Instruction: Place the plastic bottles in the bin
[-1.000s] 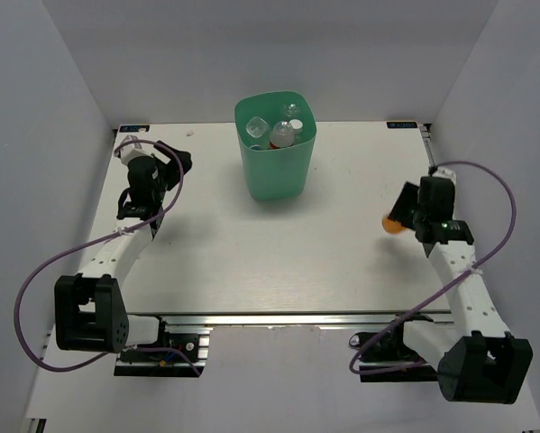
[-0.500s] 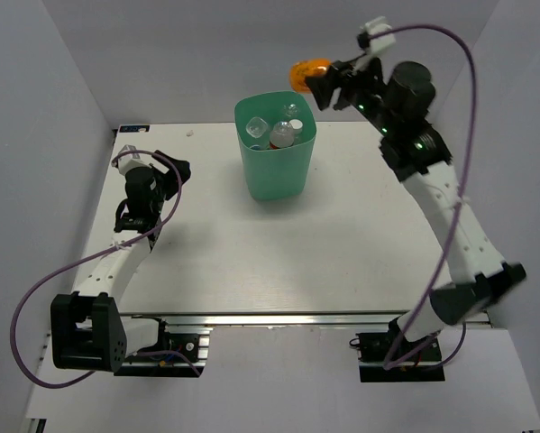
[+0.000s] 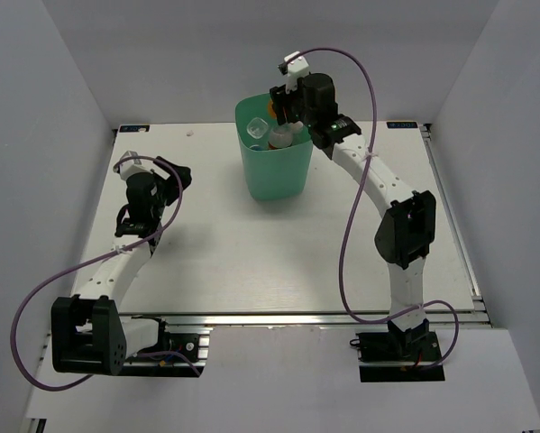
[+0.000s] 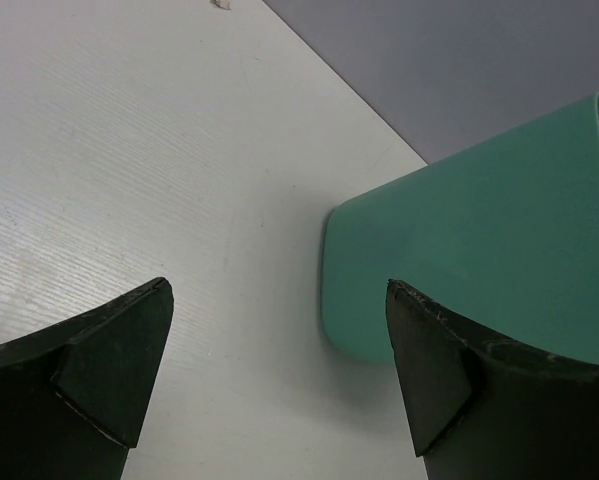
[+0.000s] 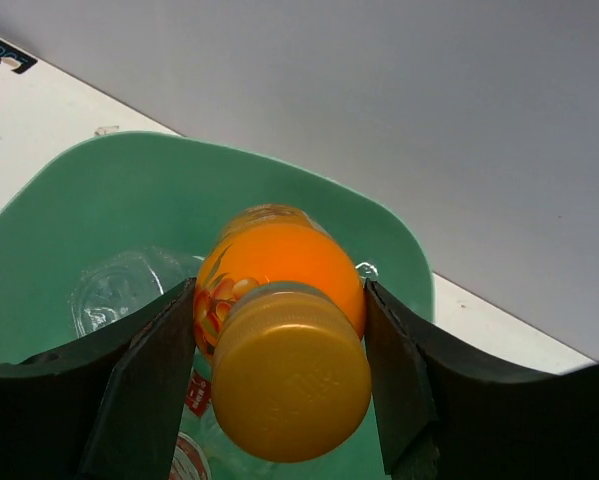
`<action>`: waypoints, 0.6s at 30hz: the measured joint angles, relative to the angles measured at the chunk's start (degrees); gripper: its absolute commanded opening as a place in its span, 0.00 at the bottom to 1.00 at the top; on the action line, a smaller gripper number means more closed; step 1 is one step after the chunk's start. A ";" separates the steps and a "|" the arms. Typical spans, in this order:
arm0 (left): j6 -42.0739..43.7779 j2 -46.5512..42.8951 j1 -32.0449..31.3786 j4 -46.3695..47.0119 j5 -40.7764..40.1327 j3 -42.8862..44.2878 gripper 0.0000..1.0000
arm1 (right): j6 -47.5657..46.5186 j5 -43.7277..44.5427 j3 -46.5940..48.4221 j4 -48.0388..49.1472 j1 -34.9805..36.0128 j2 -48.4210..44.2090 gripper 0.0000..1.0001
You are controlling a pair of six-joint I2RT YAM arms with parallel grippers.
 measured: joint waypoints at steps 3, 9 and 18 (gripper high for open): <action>0.00 0.00 0.00 0.85 0.42 -0.02 0.96 | -0.33 0.96 0.00 0.46 0.00 -0.09 0.24; 0.07 0.13 0.00 0.98 0.70 -0.02 0.98 | -0.55 2.05 0.00 -0.07 0.00 -0.09 0.76; 0.04 0.70 0.00 0.96 1.36 -0.02 0.98 | -1.60 3.87 0.00 -0.55 0.00 -0.11 0.89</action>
